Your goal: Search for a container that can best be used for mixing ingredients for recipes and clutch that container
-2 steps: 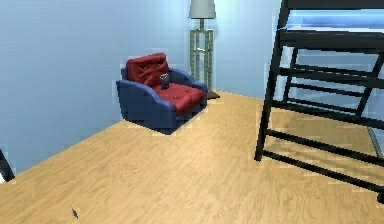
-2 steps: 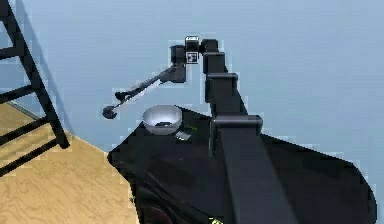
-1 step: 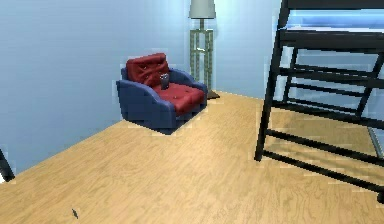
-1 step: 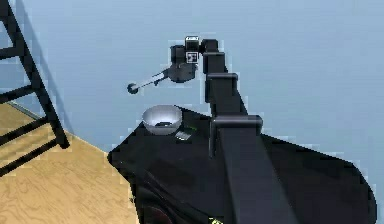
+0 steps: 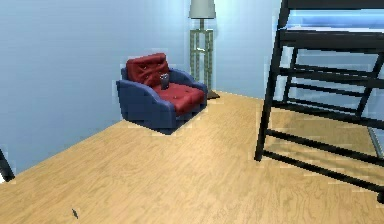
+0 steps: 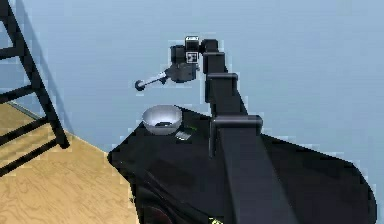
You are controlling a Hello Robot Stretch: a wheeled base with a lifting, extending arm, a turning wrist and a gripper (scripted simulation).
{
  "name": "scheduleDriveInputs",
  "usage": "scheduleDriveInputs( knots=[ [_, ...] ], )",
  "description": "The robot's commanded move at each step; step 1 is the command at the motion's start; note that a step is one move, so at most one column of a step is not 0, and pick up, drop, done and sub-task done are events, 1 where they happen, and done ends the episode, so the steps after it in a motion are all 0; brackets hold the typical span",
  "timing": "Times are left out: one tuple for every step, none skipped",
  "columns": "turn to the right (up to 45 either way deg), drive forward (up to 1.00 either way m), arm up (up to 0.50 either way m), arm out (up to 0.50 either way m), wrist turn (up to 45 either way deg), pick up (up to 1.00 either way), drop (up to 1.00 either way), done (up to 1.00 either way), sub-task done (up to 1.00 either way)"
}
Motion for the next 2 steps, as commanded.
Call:
scheduleDriveInputs(
  knots=[
    [0.0,0.00,-0.22,0.00,0.0,0.00,0.00,0.00,0.00],
    [0.0,0.00,0.00,0.00,0.0,1.00,0.00,0.00,0.00]
  ],
)
